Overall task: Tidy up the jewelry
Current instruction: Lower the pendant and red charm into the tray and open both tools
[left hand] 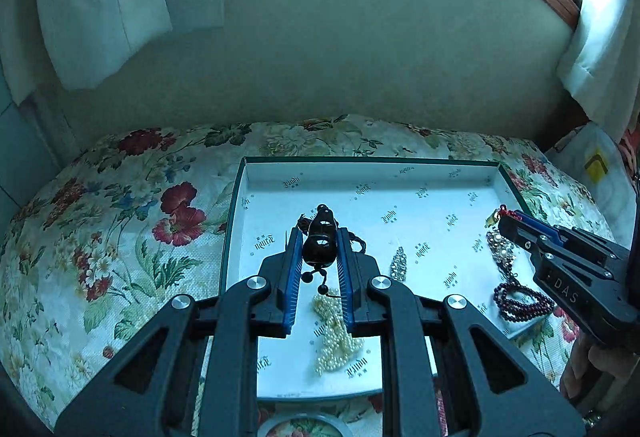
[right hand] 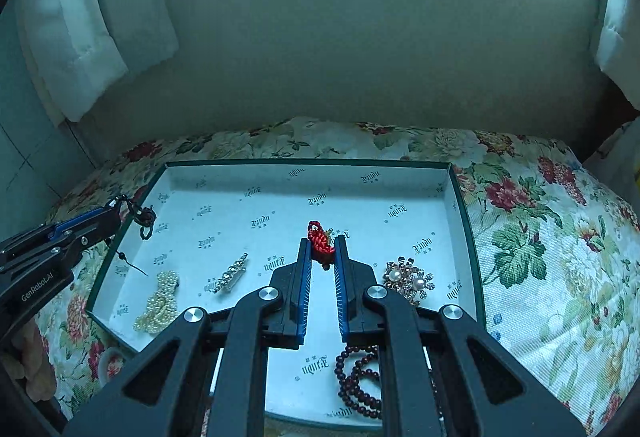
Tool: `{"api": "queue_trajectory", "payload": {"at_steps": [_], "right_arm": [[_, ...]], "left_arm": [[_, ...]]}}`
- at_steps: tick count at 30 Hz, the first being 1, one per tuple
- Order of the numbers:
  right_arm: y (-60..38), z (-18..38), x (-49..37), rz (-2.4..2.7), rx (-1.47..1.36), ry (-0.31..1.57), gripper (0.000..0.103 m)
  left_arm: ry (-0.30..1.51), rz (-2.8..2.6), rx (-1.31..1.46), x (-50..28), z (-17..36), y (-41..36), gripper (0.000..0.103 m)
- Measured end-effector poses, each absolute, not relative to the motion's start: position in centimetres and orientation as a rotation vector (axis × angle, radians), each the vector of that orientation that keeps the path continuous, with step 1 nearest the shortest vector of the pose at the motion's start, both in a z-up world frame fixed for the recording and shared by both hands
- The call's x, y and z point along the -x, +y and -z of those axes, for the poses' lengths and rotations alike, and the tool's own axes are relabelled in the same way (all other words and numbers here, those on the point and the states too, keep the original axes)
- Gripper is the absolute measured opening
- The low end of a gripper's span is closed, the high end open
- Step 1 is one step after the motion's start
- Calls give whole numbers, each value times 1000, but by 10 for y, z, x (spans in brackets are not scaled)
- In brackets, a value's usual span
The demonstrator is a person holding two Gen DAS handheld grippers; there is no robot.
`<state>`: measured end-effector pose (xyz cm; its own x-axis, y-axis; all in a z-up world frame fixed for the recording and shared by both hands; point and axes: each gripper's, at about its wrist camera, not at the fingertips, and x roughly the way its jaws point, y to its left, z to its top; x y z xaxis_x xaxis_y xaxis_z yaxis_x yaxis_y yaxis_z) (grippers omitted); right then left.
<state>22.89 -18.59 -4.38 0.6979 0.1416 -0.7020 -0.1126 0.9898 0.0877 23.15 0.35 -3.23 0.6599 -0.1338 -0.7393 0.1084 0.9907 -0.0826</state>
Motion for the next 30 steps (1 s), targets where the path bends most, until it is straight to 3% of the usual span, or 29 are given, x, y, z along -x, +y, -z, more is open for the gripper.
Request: {"api": "queue_trajectory", "payload": {"at_steps": [17,21,30], "right_arm": [[-186,85,-252,-118,-29,893,13],[-188,87,-253,-123,-49,909,13],[-189,86,-249,-133,-67,913,14]], "left_arm": [[978,96,25,-268,83,0,17],[983,83,29,-269,84,1,38],[972,92,34,-259,79,2,52]]}}
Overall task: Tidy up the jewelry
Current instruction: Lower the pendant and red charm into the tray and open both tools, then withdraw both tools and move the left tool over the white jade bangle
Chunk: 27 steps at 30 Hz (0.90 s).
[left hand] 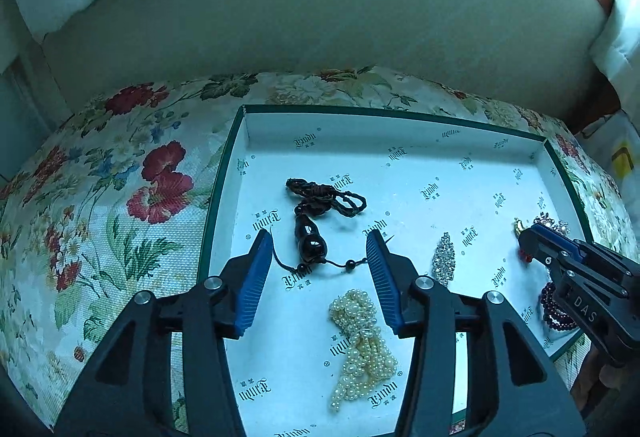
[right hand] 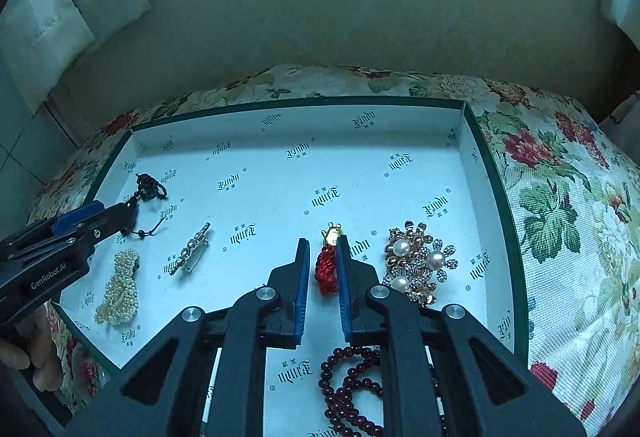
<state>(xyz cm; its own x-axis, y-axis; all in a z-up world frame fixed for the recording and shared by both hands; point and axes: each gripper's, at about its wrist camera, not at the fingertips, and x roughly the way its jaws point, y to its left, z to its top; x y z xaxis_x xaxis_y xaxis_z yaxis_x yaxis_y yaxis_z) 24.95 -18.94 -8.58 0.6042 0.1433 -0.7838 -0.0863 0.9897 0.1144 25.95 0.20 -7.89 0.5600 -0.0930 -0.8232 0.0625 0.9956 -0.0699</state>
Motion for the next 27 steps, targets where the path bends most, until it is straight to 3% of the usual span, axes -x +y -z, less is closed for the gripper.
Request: {"api": "queue_trajectory", "payload": {"at_steps": [4,6,27], "right_arm": [[-191,81,-247,-130,-68,904,20],[-192,78,-244,-123,-68,891,50],[-189,55,-155,-154,-59,844,51]], "left_arm": [[955,98,34,-253,73,2,57],[953,99,39,-249,71,3,58],[973,83,87,-168,58,27,68]]}}
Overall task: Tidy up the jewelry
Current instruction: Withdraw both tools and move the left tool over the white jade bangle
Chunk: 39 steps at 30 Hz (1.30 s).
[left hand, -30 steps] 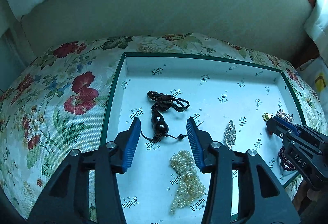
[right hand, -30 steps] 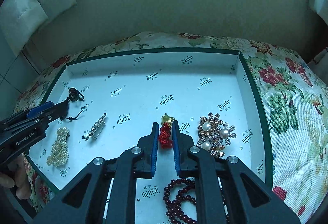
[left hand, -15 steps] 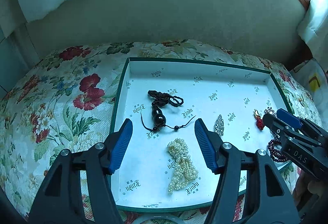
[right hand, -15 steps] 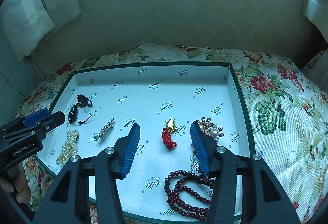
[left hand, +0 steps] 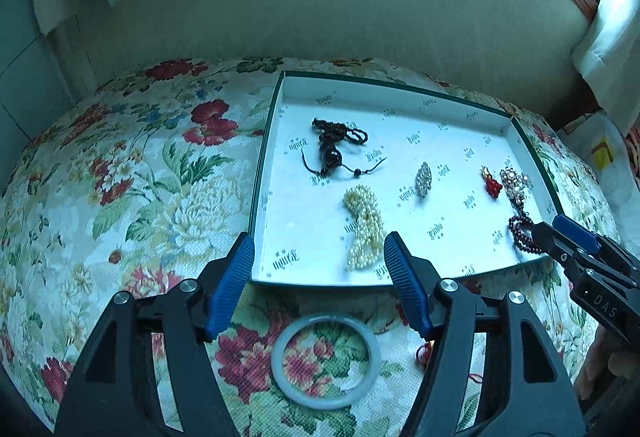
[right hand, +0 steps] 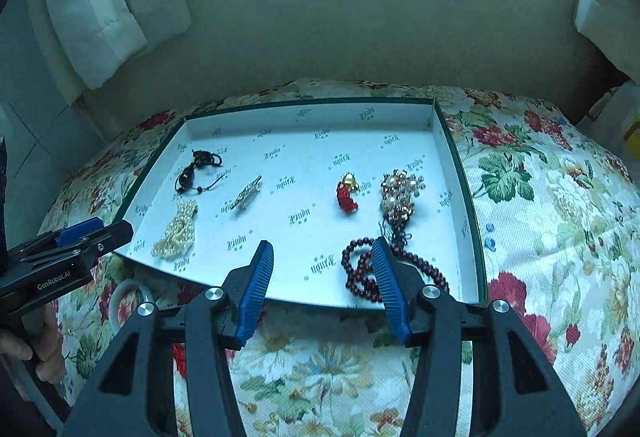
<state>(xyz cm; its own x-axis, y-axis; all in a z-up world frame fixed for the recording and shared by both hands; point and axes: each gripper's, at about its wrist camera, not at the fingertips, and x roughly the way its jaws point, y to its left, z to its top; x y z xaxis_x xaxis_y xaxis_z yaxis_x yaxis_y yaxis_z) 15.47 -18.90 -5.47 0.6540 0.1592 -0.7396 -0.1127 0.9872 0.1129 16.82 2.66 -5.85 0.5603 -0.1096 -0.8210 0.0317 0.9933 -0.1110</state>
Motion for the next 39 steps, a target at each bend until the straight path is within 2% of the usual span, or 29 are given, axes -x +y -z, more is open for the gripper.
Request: {"api": "queue_trajectory", "payload": {"at_steps": [17,20,33,39], "right_arm": [[-169,83,-80,-202,-22,925,50],[-170,89,-73,-200,-11,941,46],[-177,96,-73,-192,-28,953,46],[-181,97,-74,-188,-34,956,46]], "left_arm": [[1018,60,84,-100,73,32,68],[1034,53,90,-99,79,33,68],[1039,74,77,-109,85,20,68],[1045,85,57,-115,90,11,72]]}}
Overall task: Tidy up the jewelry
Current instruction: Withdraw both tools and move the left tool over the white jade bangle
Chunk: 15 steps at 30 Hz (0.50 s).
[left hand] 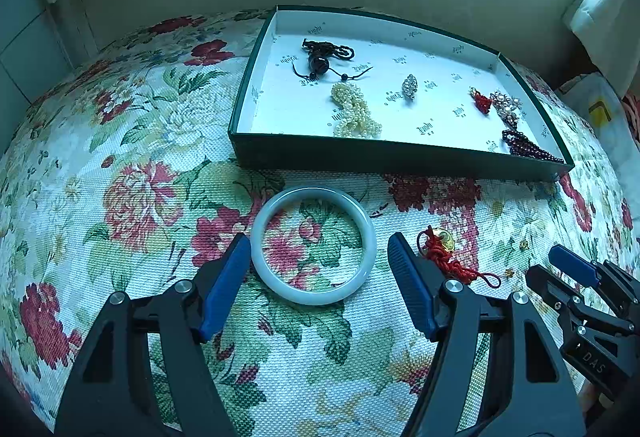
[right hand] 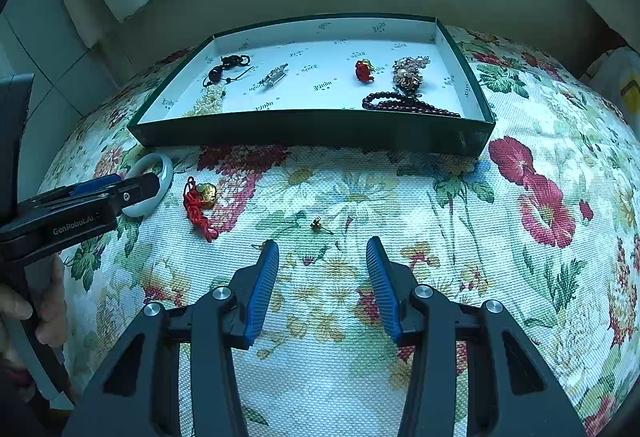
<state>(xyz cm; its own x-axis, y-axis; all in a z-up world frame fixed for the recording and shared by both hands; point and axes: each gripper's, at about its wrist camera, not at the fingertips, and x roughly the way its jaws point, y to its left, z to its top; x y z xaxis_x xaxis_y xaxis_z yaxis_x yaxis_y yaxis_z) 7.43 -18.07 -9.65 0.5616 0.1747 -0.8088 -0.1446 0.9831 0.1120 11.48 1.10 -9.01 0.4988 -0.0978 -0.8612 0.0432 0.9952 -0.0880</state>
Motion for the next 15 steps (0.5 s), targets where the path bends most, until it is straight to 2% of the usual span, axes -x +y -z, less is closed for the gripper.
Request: {"api": "queue_trajectory", "payload": {"at_steps": [15], "right_arm": [[-184,99,-76,-185,-42,962,46]], "left_arm": [[1040,68,38,-120,102,16,77]]}}
